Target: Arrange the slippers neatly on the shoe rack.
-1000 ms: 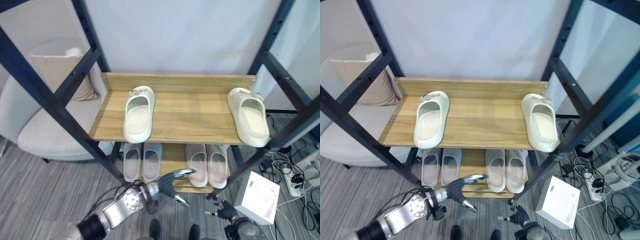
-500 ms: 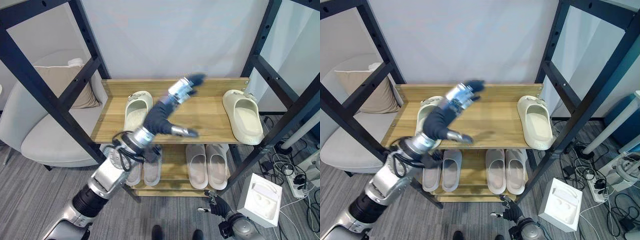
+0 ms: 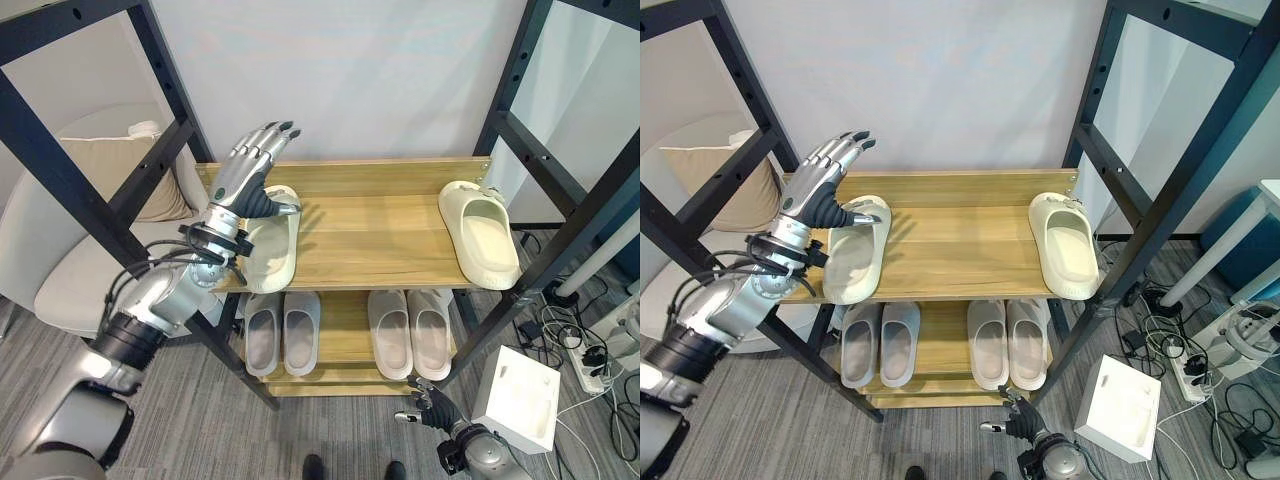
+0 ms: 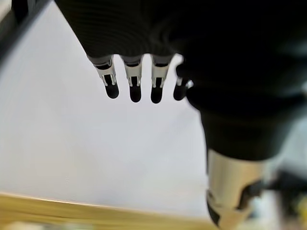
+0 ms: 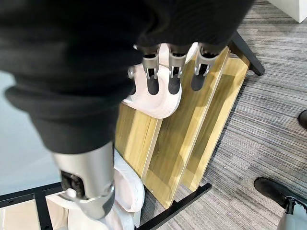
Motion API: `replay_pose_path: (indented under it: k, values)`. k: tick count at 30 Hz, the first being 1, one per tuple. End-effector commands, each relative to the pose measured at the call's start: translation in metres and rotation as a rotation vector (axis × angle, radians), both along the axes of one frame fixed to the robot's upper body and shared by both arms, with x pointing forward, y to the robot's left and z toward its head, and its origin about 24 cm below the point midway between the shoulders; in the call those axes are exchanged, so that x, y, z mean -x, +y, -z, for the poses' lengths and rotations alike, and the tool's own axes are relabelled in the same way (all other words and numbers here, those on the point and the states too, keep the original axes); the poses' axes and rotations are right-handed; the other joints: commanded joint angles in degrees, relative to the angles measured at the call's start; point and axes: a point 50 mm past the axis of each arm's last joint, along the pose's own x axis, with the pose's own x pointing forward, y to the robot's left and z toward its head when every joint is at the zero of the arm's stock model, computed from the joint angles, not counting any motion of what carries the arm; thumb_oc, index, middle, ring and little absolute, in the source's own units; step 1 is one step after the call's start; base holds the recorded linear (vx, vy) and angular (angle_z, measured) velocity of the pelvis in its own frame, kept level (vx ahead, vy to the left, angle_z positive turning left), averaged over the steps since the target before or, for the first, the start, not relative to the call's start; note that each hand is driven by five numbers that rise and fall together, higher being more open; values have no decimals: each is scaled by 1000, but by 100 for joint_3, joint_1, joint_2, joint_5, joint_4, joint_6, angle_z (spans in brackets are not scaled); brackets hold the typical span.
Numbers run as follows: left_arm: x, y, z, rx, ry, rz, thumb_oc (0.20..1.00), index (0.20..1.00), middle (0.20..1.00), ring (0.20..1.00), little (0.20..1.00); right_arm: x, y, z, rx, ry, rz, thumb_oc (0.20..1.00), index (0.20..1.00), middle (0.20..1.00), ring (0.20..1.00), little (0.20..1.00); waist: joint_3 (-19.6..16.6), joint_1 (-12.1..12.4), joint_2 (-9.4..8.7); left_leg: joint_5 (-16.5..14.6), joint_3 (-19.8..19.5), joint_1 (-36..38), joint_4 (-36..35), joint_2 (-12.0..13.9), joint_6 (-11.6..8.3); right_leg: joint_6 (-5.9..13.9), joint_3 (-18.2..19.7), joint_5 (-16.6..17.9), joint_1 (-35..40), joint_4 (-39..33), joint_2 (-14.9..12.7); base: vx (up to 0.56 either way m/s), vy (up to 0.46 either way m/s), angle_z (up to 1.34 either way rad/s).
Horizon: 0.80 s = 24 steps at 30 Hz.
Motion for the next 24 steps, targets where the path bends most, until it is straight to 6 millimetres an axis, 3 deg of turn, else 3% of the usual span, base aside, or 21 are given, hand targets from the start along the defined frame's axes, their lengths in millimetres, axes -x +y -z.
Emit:
replay_pose_path:
  k: [1, 3, 8, 19, 20, 21, 24]
  values:
    - [-14, 16, -53, -145, -214, -146, 1000, 1000, 1000, 1000, 1000, -25, 12, -24, -55, -166, -36, 1000, 1000, 1000, 1000, 1000, 164, -108, -138, -1309, 128, 629, 0, -236, 182, 309, 70, -929, 312, 13, 37, 11, 12, -7]
    - [-19, 31, -51, -231, -196, -237, 1000, 1000, 1000, 1000, 1000, -25, 10, -25, -52, -169, -35, 1000, 1000, 1000, 1000, 1000, 165, -143, -143, -1324, 172, 638, 0, -232, 189, 315, 135, -923, 295, 13, 43, 14, 8, -9]
    - [-26, 47, -42, -308, -134, -331, 1000, 1000, 1000, 1000, 1000, -24, 7, -26, -52, -173, -19, 1000, 1000, 1000, 1000, 1000, 176, -201, -163, -1343, 229, 653, 0, -220, 201, 316, 193, -927, 274, 13, 53, 6, 1, -11]
    - [-32, 55, -18, -281, -10, -377, 1000, 1000, 1000, 1000, 1000, -21, 8, -25, -52, -170, -4, 1000, 1000, 1000, 1000, 1000, 213, -273, -205, -1376, 320, 659, 0, -216, 228, 326, 266, -931, 236, 13, 67, 11, 3, -7]
    - [-33, 55, -17, -277, -4, -377, 429, 429, 429, 429, 429, -21, 7, -25, -51, -169, -2, 1000, 1000, 1000, 1000, 1000, 213, -274, -208, -1376, 320, 657, 0, -215, 229, 327, 271, -930, 231, 13, 69, 0, 0, 0]
    - [-35, 55, -15, -271, 9, -379, 200, 200, 200, 200, 200, -21, 8, -25, -51, -170, -2, 1000, 1000, 1000, 1000, 1000, 219, -290, -205, -1376, 323, 655, 0, -215, 229, 325, 277, -928, 226, 13, 70, 0, 0, 0]
    - [-37, 58, -9, -257, 49, -387, 200, 200, 200, 200, 200, -21, 8, -25, -47, -168, -4, 1000, 1000, 1000, 1000, 1000, 210, -306, -208, -1380, 345, 655, 0, -215, 231, 329, 299, -931, 221, 13, 74, 0, 0, 0]
